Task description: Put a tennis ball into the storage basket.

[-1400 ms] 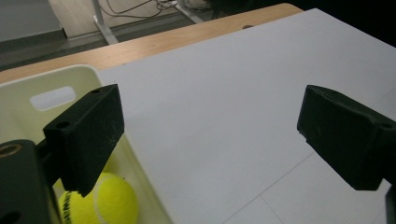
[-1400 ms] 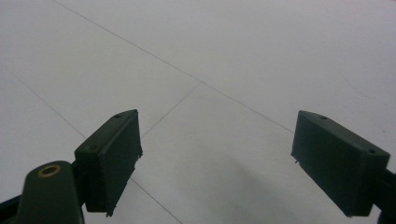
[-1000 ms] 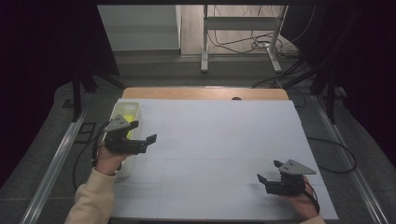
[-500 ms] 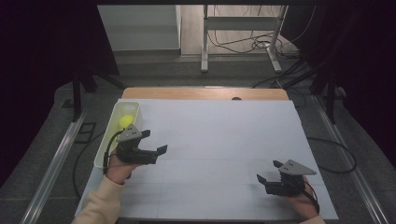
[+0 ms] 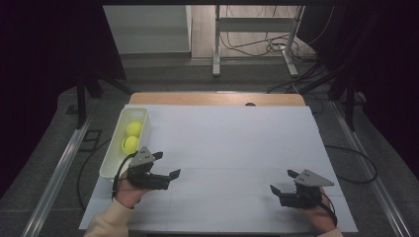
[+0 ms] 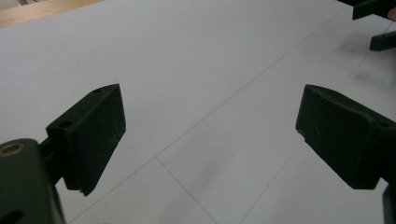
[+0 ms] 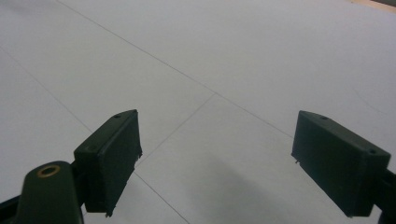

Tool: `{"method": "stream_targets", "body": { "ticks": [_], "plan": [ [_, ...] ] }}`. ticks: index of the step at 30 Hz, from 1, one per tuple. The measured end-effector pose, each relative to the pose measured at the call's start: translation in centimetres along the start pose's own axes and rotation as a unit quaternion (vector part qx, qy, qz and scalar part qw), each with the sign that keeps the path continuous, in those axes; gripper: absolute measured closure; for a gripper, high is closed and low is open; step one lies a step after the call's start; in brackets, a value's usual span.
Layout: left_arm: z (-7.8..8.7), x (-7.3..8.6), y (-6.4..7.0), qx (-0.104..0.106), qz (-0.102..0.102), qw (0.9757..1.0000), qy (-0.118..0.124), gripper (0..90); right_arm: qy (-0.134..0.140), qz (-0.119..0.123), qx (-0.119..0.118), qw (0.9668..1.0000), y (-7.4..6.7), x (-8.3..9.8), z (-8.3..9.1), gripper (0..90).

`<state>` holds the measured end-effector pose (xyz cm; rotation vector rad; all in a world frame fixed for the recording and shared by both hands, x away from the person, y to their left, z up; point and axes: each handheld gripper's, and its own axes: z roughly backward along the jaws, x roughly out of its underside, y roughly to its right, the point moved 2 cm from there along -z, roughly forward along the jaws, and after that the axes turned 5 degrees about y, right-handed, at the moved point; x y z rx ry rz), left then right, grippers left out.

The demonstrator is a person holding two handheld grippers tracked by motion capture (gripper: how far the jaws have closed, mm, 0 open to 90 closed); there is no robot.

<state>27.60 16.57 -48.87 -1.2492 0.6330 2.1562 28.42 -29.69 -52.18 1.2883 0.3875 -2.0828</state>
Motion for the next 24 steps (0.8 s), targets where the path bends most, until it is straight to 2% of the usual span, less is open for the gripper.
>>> {"method": "stream_targets", "body": {
  "ticks": [2,5,7,11,15,18,24],
  "plan": [
    [0.2,0.5,0.2,-0.001,0.001,1.0000,-0.001,8.9,0.002,-0.002,-0.005,1.0000,-0.1,-0.1,0.0,16.1],
    [0.6,1.1,0.8,-0.010,-0.013,0.9999,0.003,10.7,0.012,-0.001,-0.015,0.9998,-0.4,-0.2,0.1,15.9],
    [0.8,1.5,1.3,-0.005,-0.022,0.9997,-0.001,10.6,0.016,-0.001,-0.020,0.9997,-0.6,-0.3,0.1,15.9],
    [0.9,2.5,1.7,-0.001,-0.016,0.9999,-0.006,10.5,0.015,-0.002,-0.026,0.9996,-0.7,-0.3,0.0,15.8],
    [0.3,3.6,2.1,0.014,-0.022,0.9994,-0.024,10.5,0.015,-0.004,-0.026,0.9995,-0.8,-0.4,-0.1,15.9],
    [-0.1,4.0,2.1,0.015,-0.018,0.9992,-0.032,10.3,0.015,-0.003,-0.029,0.9995,-1.0,-0.4,-0.2,15.9],
    [0.1,4.1,1.7,0.011,-0.006,0.9996,-0.026,10.3,0.018,-0.001,-0.041,0.9990,-1.4,-0.5,-0.2,15.8]
  ]
}}
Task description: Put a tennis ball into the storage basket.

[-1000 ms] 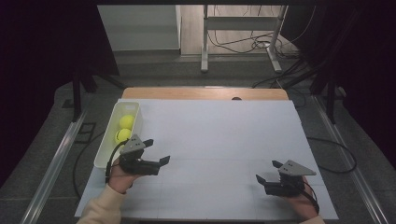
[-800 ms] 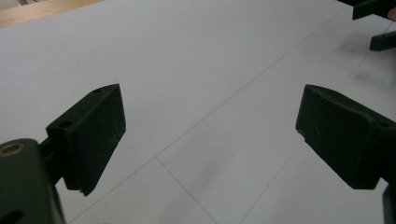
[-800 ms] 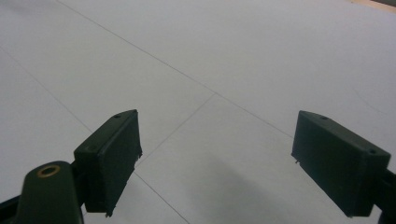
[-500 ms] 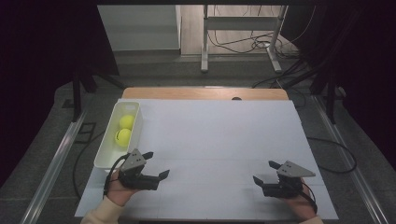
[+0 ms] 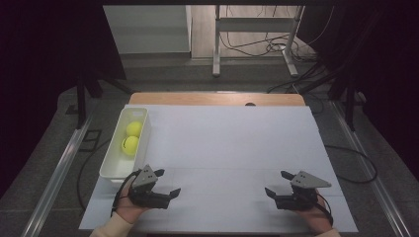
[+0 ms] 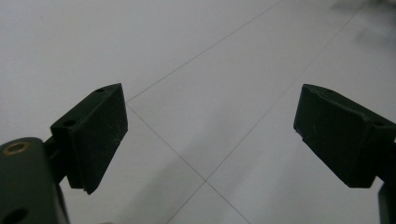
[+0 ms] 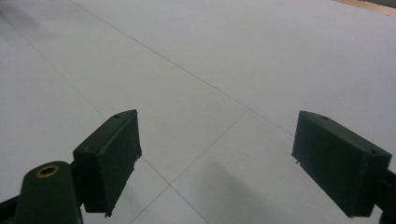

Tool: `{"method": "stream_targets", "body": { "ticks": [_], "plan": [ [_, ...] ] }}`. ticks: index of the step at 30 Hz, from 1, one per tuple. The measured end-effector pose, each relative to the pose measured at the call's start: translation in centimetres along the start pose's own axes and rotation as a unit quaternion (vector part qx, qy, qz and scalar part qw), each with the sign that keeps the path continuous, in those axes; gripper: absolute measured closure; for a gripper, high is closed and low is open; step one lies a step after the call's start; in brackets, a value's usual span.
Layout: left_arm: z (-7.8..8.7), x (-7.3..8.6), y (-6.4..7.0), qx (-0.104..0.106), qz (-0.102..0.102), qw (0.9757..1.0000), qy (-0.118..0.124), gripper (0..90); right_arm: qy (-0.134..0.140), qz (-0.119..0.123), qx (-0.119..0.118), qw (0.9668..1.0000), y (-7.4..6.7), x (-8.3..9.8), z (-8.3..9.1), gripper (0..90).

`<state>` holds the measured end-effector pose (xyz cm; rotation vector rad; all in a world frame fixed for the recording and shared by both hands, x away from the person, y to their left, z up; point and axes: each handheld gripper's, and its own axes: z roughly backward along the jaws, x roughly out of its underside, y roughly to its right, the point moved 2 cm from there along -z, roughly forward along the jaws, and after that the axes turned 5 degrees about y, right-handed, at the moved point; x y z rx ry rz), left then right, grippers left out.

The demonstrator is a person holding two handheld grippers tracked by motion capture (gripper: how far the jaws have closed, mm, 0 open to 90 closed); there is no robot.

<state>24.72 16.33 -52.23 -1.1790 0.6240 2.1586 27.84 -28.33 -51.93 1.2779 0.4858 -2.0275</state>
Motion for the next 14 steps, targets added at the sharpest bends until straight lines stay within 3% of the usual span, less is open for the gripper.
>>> {"method": "stream_targets", "body": {
  "ticks": [4,14],
  "plan": [
    [-0.13,0.09,-0.14,0.000,0.010,1.0000,-0.002,10.6,0.002,0.004,-0.004,1.0000,-0.12,-0.01,0.02,15.8],
    [-0.26,0.14,-0.15,0.001,0.005,1.0000,-0.004,10.7,0.001,0.006,-0.003,1.0000,-0.08,0.01,0.05,15.8]
  ]
}}
